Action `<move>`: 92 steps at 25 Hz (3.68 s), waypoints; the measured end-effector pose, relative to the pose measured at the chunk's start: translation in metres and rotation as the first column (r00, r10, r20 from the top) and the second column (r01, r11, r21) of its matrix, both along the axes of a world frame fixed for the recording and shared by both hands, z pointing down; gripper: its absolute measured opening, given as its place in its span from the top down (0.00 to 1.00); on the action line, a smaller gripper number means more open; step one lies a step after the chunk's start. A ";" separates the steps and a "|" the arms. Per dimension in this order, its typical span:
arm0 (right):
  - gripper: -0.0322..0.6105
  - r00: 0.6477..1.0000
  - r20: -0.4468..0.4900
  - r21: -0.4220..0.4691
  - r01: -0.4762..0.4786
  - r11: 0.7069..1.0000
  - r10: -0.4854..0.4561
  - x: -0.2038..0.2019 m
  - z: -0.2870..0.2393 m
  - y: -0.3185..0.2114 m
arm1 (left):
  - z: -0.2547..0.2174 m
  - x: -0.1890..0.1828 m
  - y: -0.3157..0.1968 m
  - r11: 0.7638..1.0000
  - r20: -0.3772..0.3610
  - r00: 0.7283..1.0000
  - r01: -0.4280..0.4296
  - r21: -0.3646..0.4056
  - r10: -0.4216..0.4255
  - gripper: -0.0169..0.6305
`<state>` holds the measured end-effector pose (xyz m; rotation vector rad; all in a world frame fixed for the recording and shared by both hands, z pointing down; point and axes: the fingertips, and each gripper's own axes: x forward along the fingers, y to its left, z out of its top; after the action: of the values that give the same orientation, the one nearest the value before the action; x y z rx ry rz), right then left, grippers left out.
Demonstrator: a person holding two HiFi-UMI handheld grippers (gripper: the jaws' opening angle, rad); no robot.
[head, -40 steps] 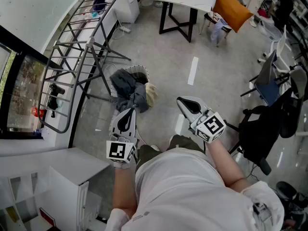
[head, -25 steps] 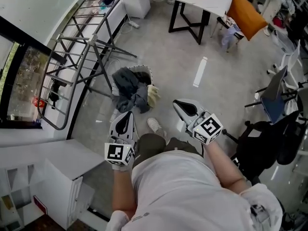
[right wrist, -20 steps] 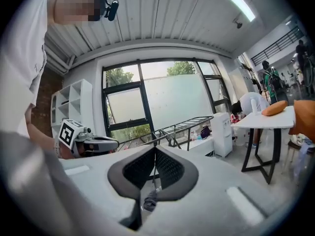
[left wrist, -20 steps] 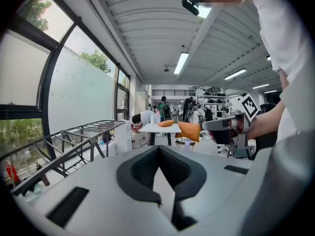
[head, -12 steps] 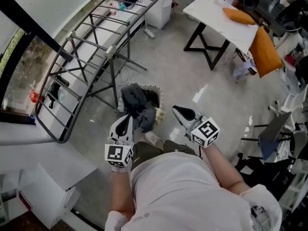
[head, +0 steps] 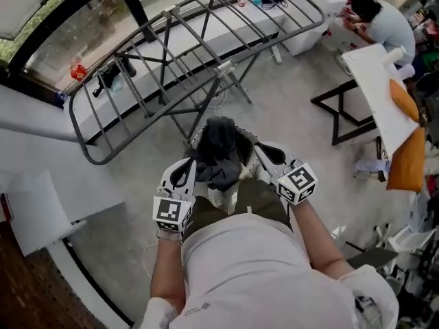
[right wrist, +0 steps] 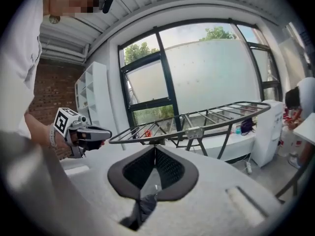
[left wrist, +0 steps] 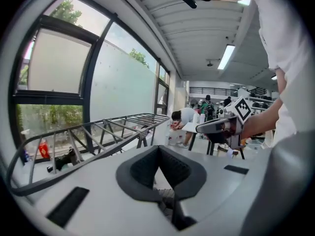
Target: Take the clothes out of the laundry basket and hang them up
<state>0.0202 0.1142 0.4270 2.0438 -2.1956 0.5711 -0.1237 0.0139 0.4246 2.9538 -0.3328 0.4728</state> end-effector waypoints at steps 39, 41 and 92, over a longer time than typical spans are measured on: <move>0.67 0.529 -0.100 -0.741 0.525 0.418 -0.843 0.059 0.451 -0.193 | 0.174 -0.077 0.066 0.320 0.273 0.374 0.921 -0.220 -0.887 0.97; 0.66 0.526 -0.107 -0.760 0.504 0.411 -0.844 0.060 0.470 -0.200 | 0.186 -0.081 0.075 0.311 0.304 0.368 0.925 -0.220 -0.879 0.97; 0.90 0.923 -0.194 -0.138 0.309 0.941 -0.331 -0.004 0.031 -0.214 | 0.124 -0.123 -0.034 0.834 0.097 0.859 0.512 -0.205 -0.503 0.97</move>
<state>0.0166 -0.0995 0.4576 1.5640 -2.2481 0.3976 -0.2465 -0.0205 0.5490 2.4934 -0.9689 0.4562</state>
